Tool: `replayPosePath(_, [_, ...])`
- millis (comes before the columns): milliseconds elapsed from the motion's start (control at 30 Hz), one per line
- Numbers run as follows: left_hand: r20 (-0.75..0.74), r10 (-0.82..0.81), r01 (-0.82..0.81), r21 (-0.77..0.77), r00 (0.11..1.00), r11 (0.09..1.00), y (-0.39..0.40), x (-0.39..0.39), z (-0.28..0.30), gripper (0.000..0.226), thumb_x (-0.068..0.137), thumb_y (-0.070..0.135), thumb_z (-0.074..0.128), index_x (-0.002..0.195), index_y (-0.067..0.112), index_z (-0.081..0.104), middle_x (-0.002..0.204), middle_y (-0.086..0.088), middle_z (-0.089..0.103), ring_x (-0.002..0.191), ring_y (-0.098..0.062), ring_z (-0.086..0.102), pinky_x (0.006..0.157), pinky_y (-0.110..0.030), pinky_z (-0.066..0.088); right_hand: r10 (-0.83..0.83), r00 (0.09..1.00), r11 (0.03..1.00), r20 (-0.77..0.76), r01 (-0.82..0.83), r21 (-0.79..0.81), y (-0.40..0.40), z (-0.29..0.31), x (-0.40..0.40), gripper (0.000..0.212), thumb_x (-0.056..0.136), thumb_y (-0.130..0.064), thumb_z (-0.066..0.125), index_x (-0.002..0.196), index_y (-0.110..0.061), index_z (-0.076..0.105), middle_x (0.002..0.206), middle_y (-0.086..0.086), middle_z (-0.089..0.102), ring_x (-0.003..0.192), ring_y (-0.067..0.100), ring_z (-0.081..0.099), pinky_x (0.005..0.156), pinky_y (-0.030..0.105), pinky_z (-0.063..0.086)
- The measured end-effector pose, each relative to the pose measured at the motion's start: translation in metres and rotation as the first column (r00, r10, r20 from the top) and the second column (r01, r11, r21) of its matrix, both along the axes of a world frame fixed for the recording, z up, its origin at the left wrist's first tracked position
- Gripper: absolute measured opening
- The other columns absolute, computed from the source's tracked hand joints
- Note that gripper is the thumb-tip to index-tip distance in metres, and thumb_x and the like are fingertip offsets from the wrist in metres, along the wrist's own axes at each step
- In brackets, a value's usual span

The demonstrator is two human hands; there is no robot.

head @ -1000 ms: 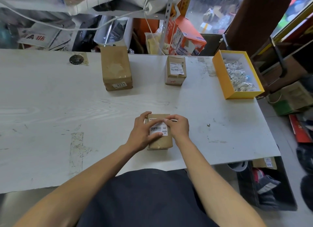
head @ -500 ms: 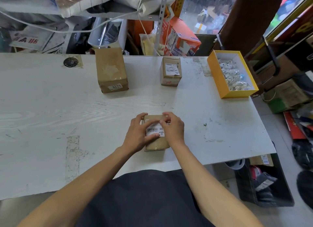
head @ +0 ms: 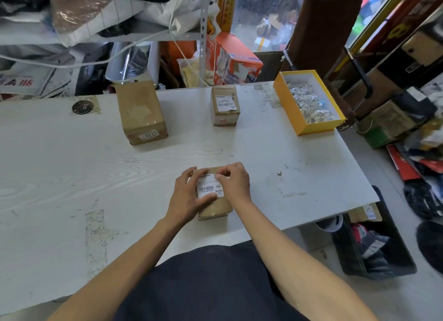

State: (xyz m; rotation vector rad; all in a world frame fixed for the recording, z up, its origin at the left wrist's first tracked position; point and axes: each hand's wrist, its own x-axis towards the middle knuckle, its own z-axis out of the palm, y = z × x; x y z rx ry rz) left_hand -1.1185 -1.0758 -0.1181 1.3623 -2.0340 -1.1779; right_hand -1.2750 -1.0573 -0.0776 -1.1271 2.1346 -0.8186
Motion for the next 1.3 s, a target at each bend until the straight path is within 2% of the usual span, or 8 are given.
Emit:
replayPosePath(133, [-0.007, -0.002, 0.002, -0.005, 1.0, 1.0, 0.0, 0.0, 0.0, 0.078, 0.07, 0.066, 0.063, 0.14, 0.035, 0.048, 0.149, 0.003, 0.035, 0.134, -0.018, 0.032, 0.101, -0.027, 0.028, 0.005, 0.999, 1.0, -0.031, -0.006, -0.018, 0.002, -0.001, 0.002, 0.002, 0.086, -0.011, 0.068, 0.086, -0.011, 0.07, 0.1, -0.004, 0.051, 0.089, 0.01, 0.053, 0.077, 0.014, 0.034])
replayPosePath(267, [-0.002, -0.003, 0.003, -0.021, 1.0, 1.0, -0.001, 0.0, -0.004, 0.069, 0.078, 0.05, 0.076, 0.14, 0.036, 0.047, 0.15, 0.002, 0.035, 0.136, -0.019, 0.032, 0.1, -0.027, 0.029, 0.035, 0.998, 0.999, -0.06, -0.037, -0.029, 0.001, -0.001, 0.001, 0.003, 0.086, -0.009, 0.068, 0.086, -0.009, 0.07, 0.103, -0.007, 0.053, 0.095, 0.01, 0.054, 0.077, 0.012, 0.032])
replayPosePath(500, [-0.008, -0.007, 0.007, 0.003, 1.0, 1.0, -0.001, 0.0, -0.002, 0.075, 0.071, 0.062, 0.066, 0.139, 0.036, 0.047, 0.15, 0.003, 0.034, 0.135, -0.019, 0.031, 0.1, -0.027, 0.028, 0.015, 0.999, 1.0, -0.05, -0.016, -0.022, 0.0, -0.002, 0.0, 0.003, 0.086, -0.009, 0.068, 0.086, -0.01, 0.071, 0.102, -0.007, 0.053, 0.092, 0.009, 0.054, 0.07, -0.001, 0.031])
replayPosePath(567, [-0.002, -0.014, 0.014, 0.007, 1.0, 1.0, -0.001, 0.0, -0.002, 0.078, 0.07, 0.064, 0.066, 0.14, 0.037, 0.047, 0.151, 0.002, 0.033, 0.136, -0.02, 0.031, 0.101, -0.028, 0.029, 0.013, 0.999, 1.0, -0.048, -0.014, -0.016, 0.0, -0.002, 0.0, 0.003, 0.086, -0.01, 0.068, 0.086, -0.009, 0.071, 0.104, -0.005, 0.055, 0.093, 0.011, 0.055, 0.07, 0.002, 0.031])
replayPosePath(733, [-0.024, -0.043, 0.044, 0.066, 0.999, 0.997, -0.003, 0.006, -0.006, 0.087, 0.062, 0.07, 0.067, 0.142, 0.045, 0.041, 0.148, 0.004, 0.034, 0.134, -0.019, 0.032, 0.107, -0.033, 0.031, 0.001, 1.0, 1.0, -0.027, -0.002, -0.012, 0.0, -0.003, -0.002, 0.004, 0.085, -0.012, 0.07, 0.086, -0.009, 0.072, 0.108, -0.002, 0.059, 0.096, 0.014, 0.058, 0.081, 0.018, 0.038])
replayPosePath(967, [-0.065, -0.059, 0.067, 0.124, 0.996, 0.99, -0.005, 0.009, -0.008, 0.094, 0.059, 0.068, 0.072, 0.144, 0.047, 0.039, 0.146, 0.008, 0.033, 0.137, -0.017, 0.031, 0.11, -0.031, 0.027, 0.016, 0.999, 1.0, -0.03, -0.016, -0.009, -0.001, -0.003, -0.002, 0.003, 0.084, -0.012, 0.069, 0.085, -0.011, 0.072, 0.107, -0.002, 0.059, 0.095, 0.013, 0.059, 0.081, 0.019, 0.037])
replayPosePath(1100, [-0.091, -0.089, 0.103, 0.153, 0.992, 0.983, -0.009, 0.012, -0.013, 0.095, 0.058, 0.064, 0.078, 0.142, 0.055, 0.035, 0.146, 0.009, 0.032, 0.138, -0.018, 0.031, 0.117, -0.043, 0.031, 0.012, 1.0, 1.0, -0.029, -0.013, -0.01, -0.001, -0.004, -0.004, 0.004, 0.085, -0.013, 0.069, 0.086, -0.012, 0.072, 0.108, -0.002, 0.059, 0.096, 0.012, 0.058, 0.081, 0.019, 0.037])
replayPosePath(1300, [-0.134, -0.084, 0.1, 0.122, 0.987, 0.987, -0.008, 0.013, -0.015, 0.098, 0.059, 0.059, 0.082, 0.145, 0.046, 0.036, 0.148, 0.011, 0.037, 0.136, -0.012, 0.035, 0.116, -0.044, 0.034, 0.045, 0.997, 0.994, -0.058, -0.051, -0.098, 0.005, -0.009, 0.0, 0.003, 0.085, -0.01, 0.068, 0.083, -0.012, 0.069, 0.111, -0.005, 0.059, 0.102, 0.009, 0.055, 0.088, 0.022, 0.041])
